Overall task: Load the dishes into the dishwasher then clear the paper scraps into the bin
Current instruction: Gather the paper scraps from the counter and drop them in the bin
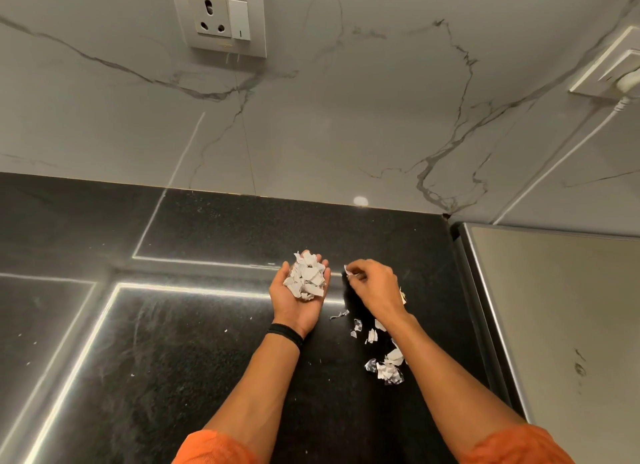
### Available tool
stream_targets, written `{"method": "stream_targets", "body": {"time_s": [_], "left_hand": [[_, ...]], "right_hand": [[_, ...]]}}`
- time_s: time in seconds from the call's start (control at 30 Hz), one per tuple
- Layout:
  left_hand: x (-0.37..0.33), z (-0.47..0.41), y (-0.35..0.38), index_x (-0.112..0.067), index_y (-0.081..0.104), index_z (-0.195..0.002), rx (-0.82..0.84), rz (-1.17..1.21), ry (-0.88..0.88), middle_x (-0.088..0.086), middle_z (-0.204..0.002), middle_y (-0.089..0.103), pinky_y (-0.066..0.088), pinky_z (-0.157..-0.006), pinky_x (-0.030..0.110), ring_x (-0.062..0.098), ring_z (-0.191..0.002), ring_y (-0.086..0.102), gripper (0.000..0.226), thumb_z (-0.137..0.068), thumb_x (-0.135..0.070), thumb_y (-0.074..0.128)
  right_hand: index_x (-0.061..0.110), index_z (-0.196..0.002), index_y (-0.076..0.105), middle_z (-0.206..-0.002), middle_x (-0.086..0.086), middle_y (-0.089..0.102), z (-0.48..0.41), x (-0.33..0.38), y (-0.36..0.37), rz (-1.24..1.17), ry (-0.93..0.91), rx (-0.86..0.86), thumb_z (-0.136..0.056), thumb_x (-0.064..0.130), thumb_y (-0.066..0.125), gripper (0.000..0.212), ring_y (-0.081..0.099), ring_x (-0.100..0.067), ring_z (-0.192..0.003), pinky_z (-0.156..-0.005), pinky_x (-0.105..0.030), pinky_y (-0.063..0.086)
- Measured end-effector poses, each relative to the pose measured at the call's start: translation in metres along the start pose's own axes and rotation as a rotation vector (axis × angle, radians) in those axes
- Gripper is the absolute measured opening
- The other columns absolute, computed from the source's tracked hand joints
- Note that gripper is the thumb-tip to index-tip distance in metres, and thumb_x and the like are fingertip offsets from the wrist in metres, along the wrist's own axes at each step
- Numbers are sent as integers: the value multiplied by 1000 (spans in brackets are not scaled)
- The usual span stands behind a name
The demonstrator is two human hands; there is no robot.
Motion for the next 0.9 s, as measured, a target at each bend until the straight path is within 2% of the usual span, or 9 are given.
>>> {"method": "stream_targets", "body": {"time_s": [0.07,0.13,0.23,0.33,0.43,0.53,0.63,0.8,0.9], "left_hand": [[-7,-1,-1,-5,60,-136,-10,14,40,21,-135,63,41,-114,45,36,-127,58,49,-104,-38,42],[-12,-1,-2,-5,59,-137,-7,19,59,21,-137,62,42,-113,44,35,-127,58,51,-103,-38,42],[-11,2,-2,-5,58,-138,11,2,38,21,-140,59,37,-117,46,35,-133,54,53,-103,-41,41],[-12,8,2,-3,58,-137,32,-7,29,21,-138,60,38,-116,48,36,-133,53,56,-103,-43,40],[-16,13,1,-4,56,-140,24,28,54,20,-140,60,42,-113,44,35,-134,54,54,-103,-40,40],[-18,17,-6,-6,58,-139,22,48,43,20,-135,63,42,-113,44,35,-129,57,51,-103,-38,41],[-14,20,-11,-5,62,-134,11,58,27,21,-137,62,43,-112,44,35,-127,58,49,-104,-38,40],[-10,28,-13,-6,60,-137,7,39,26,20,-136,63,42,-113,44,35,-128,57,50,-104,-38,40],[-11,28,-13,-6,60,-137,-4,13,27,20,-136,63,43,-112,44,35,-129,57,50,-103,-38,41]], "right_hand": [[25,-109,75,-103,12,72,4,12,-7,-200,54,-68,-91,15,73,21,67,-1,-91,-90,-28,58],[25,-106,76,-98,15,72,8,36,-14,-371,-14,-75,-90,14,75,20,67,1,-91,-85,-20,57],[24,-108,76,-102,15,73,17,72,-17,-467,-158,67,-87,16,78,23,67,1,-95,-84,-15,55],[28,-109,76,-103,18,73,21,82,-10,-397,-190,141,-87,25,79,22,66,4,-96,-86,-16,54],[29,-105,76,-101,19,72,25,62,-14,-354,-131,24,-93,22,73,15,65,4,-96,-88,-20,54],[26,-115,74,-110,11,71,38,30,-10,-48,-82,147,-93,16,71,24,65,-3,-101,-94,-25,53],[25,-119,73,-113,4,66,54,10,7,212,-174,263,-93,18,70,27,61,-16,-108,-93,-27,44],[17,-112,76,-109,0,71,63,13,17,296,-333,218,-94,10,62,24,63,-20,-103,-94,-31,48],[15,-104,76,-101,-1,71,64,15,19,305,-306,222,-90,14,62,19,65,-20,-96,-89,-34,51]]}}
Point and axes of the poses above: each hand's wrist, its own z-axis away from the middle knuckle, its own y-axis out of the palm, x = y × z, the point moved 2 cm from there along -z, towards the middle knuckle
